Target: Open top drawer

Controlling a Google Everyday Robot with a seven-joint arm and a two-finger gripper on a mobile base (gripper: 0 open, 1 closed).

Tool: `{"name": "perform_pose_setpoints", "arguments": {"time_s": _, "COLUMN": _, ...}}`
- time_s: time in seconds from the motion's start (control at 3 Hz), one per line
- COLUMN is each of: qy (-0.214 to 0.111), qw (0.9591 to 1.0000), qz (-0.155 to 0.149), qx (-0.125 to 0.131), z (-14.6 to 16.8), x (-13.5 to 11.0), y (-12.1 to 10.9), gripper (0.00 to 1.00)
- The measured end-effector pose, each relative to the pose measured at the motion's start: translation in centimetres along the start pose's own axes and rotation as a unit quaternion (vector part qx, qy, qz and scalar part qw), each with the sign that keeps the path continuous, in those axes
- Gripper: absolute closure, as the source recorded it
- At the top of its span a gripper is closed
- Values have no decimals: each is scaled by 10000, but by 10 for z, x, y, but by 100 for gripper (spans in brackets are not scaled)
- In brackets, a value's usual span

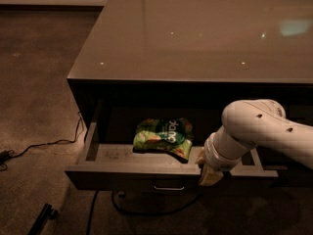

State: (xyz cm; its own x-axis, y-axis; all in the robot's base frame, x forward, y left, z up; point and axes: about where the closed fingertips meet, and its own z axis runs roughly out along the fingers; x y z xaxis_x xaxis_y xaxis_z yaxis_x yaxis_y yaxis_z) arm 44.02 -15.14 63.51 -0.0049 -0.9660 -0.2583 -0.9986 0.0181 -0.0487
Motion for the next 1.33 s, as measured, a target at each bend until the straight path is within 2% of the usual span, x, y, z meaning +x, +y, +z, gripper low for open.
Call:
{"name": "perform_pose_setpoints", "arguments": {"time_s": 0.33, "qy": 0, "qw": 10000, "qz": 0, "qx": 0, "z": 0, "x": 0, "y": 0, "gripper": 39}}
{"name": "perform_pose_setpoints", "arguments": {"time_s": 0.67, "qy": -79, "qw": 9999, "qz": -97, "qx": -19, "z": 0, "x": -2, "y": 5, "gripper": 8}}
{"name": "perform_pose_setpoints", "arguments": {"time_s": 1.0, "qy": -153, "qw": 9996, "qz": -222, "qx": 26, "z": -3, "x": -5, "y": 10, "gripper": 0}}
{"name": "perform_pose_setpoints", "arguments": {"time_s": 1.33, "qy": -244, "qw": 9991, "qz": -325, "qx": 85, "z": -13, "x": -10, "y": 6, "gripper": 0}}
